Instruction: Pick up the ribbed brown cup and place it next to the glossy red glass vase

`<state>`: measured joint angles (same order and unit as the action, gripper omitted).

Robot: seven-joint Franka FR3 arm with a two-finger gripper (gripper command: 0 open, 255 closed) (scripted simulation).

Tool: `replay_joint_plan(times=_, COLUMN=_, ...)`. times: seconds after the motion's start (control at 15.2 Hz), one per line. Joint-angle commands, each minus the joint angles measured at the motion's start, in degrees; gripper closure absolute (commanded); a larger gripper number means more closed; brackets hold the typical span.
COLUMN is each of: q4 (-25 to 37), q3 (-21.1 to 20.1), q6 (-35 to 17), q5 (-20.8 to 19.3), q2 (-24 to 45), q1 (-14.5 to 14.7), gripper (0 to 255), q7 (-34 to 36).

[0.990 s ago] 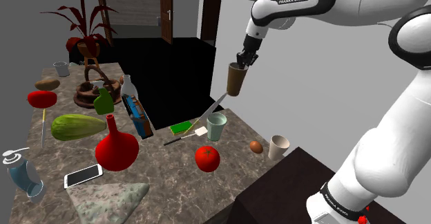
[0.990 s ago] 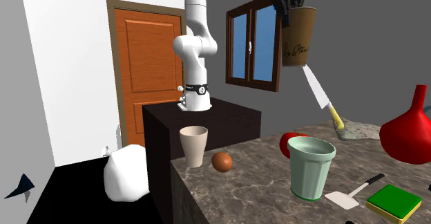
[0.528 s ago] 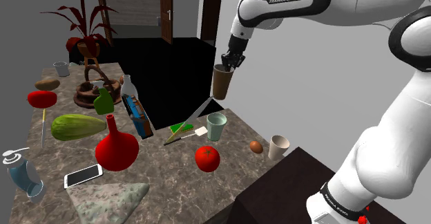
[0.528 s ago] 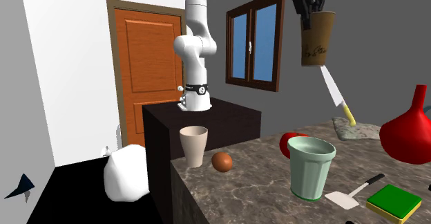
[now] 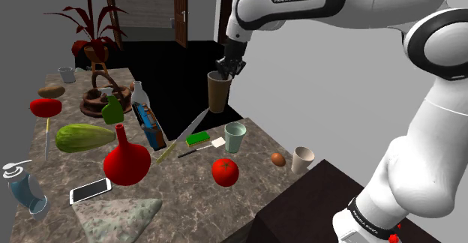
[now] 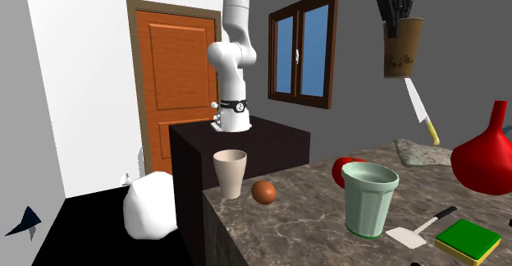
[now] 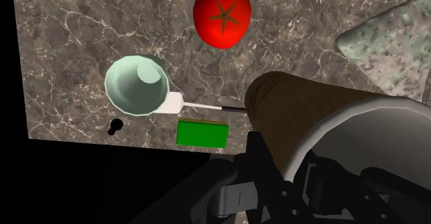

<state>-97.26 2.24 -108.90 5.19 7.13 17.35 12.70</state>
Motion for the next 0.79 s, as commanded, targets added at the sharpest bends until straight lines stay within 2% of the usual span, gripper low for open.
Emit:
replay_joint_plan(times=0.0, q4=1.8, q3=-1.1, q6=-0.1, q5=-0.3, q2=1.6, q1=1.4, gripper=255, q7=2.6)
replay_joint_plan(times=0.4, q4=10.9, q3=-3.6, q6=1.8, q5=-1.5, q2=8.3, q1=5.6, gripper=255, q7=9.8)
replay_joint_plan(times=0.73, q4=21.6, q3=-5.2, q6=4.8, q5=-2.9, q2=15.7, q1=9.4, gripper=255, q7=15.4)
